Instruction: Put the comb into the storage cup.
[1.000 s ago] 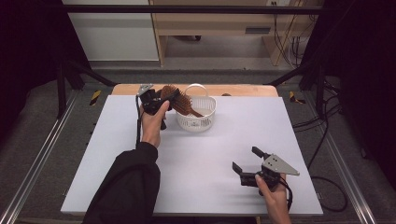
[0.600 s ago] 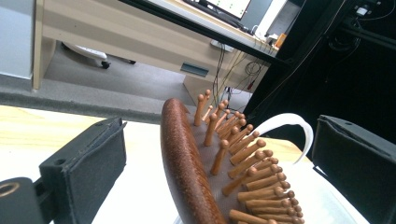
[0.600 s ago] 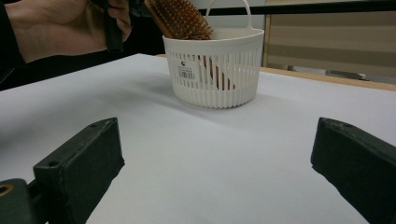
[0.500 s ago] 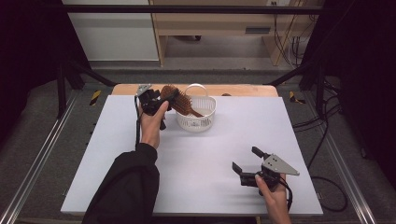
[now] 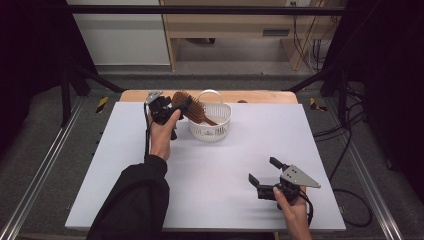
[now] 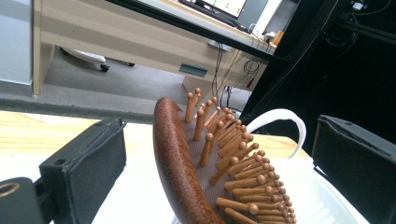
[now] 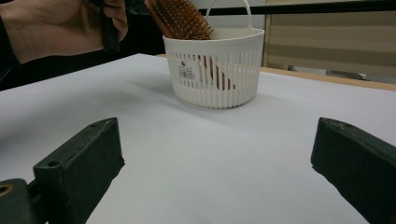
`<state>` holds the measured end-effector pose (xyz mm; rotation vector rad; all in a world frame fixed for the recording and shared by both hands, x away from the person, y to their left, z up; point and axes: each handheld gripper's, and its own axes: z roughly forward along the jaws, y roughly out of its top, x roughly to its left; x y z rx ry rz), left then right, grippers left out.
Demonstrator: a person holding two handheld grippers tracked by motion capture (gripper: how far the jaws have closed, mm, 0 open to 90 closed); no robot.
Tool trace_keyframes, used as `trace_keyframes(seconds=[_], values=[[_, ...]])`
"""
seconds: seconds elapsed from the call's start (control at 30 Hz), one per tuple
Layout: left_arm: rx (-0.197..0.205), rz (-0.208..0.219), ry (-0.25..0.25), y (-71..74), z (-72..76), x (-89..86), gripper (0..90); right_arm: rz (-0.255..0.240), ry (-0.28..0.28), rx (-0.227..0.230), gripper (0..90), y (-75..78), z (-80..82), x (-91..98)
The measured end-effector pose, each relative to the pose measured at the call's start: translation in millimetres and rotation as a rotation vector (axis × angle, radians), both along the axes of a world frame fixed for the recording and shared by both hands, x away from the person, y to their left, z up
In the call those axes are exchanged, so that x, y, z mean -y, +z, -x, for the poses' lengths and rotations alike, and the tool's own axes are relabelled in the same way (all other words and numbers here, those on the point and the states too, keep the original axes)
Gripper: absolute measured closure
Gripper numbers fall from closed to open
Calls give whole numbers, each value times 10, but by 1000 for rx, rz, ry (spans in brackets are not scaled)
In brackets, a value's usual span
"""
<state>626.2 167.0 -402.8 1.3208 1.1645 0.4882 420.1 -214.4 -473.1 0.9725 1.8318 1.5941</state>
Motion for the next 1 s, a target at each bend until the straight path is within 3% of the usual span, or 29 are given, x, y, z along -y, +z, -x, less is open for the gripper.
trace_keyframes(seconds=[0.43,0.87,1.0], values=[[16,-11,-1,19,65,-50,26,0,0,-1,26,0,1,-1],[47,7,1,107,172,-142,28,3,3,-1,26,-1,1,-5],[61,-9,1,157,225,-174,28,1,3,-2,26,-1,2,-7]])
